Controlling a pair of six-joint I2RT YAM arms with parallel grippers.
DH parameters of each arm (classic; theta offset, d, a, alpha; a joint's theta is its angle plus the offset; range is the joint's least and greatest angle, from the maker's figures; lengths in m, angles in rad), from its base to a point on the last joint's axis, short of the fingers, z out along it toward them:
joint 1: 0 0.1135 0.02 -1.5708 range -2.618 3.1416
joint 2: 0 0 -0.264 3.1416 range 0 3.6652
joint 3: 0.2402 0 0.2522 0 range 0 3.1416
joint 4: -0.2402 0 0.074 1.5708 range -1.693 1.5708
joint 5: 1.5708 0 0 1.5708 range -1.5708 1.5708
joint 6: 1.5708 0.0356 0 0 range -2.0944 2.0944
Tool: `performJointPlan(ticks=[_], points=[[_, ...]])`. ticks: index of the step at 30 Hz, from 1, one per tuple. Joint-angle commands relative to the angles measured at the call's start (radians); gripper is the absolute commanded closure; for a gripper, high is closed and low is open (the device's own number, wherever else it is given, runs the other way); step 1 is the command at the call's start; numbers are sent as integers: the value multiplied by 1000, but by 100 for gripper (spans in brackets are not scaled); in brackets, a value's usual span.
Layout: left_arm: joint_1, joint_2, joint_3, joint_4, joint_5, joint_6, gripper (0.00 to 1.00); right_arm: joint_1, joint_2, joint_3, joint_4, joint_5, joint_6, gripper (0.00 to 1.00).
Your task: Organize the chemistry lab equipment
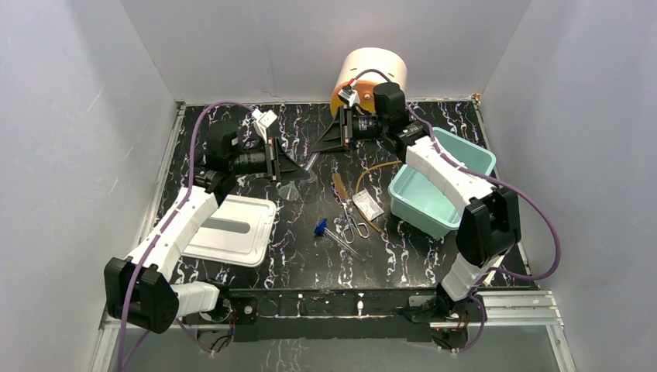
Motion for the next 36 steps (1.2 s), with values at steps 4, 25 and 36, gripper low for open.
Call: performJointPlan(ticks=[4,25,36], points=[[-2,-62,-30,249,-111,-278,32,-58,-91,-85,225,33,170,78],[-96,-60,-341,859,-735,-806,47,-92,-125,-136,191,334,495,76],[-100,48,-348,1059,-647,-878,61,-90,-103,-127,173,326,502,76]])
